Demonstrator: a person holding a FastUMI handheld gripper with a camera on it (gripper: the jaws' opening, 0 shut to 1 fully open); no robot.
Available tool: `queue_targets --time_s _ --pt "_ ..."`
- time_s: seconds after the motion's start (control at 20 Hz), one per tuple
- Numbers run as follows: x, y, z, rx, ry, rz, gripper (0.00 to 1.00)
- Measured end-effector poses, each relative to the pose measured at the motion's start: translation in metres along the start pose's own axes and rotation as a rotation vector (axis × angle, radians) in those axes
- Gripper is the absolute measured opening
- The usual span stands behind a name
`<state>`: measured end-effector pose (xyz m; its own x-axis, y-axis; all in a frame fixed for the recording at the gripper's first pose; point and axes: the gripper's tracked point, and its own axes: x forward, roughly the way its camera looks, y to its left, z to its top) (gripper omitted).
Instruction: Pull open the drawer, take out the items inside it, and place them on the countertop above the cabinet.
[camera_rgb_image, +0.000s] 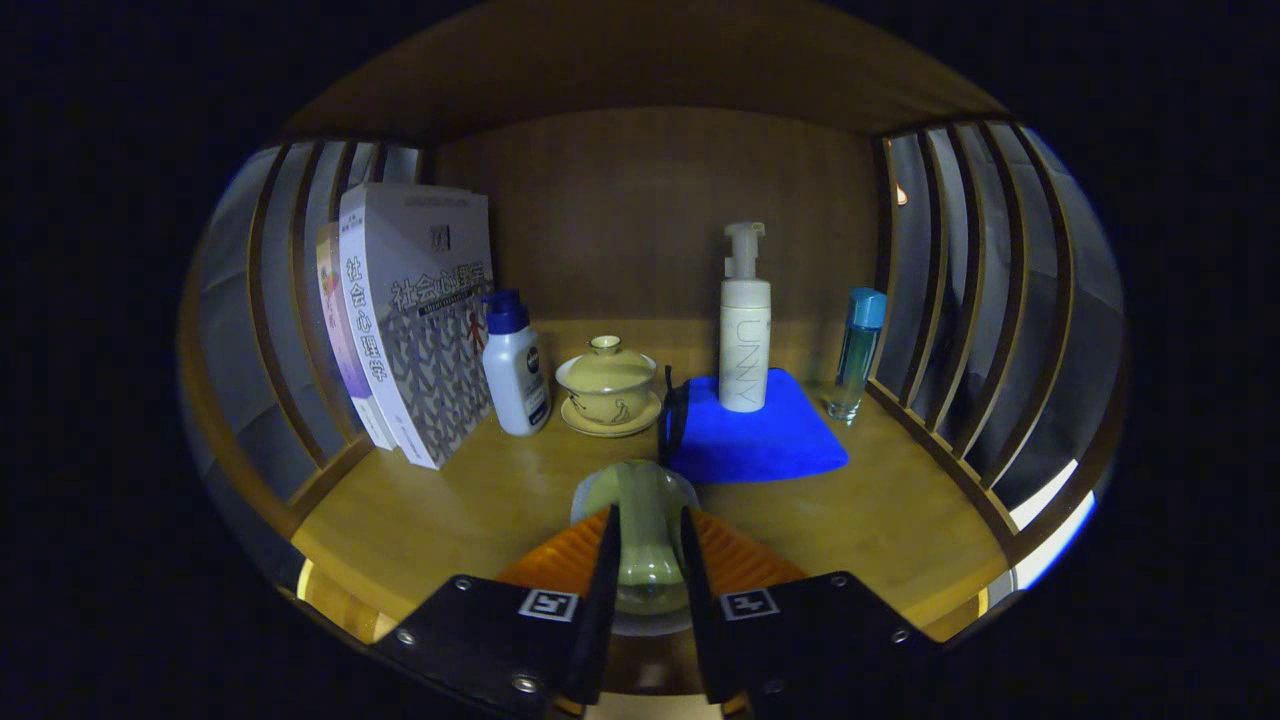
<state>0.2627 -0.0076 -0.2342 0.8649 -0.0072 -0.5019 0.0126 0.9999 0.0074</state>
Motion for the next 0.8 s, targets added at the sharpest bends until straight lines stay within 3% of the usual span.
queue_targets --time_s 0.05,0.2,0.4,0.5,0.65,0.8 --pt "-0.005 -0.001 0.003 0.015 -0.017 0.001 0.44" --pt "-0.036 0.002 0.022 0.100 -0.121 0.038 0.97" --pt "-0.113 0.002 0.054 0.106 -0.291 0.035 0.96" --pt "-0.156 0.004 0.060 0.048 -0.390 0.013 0.95" --pt "-0.219 0.015 0.051 -0.050 -0.496 -0.018 0.95" --pt "-0.267 0.035 0.020 -0.060 -0.529 -0.022 0.96"
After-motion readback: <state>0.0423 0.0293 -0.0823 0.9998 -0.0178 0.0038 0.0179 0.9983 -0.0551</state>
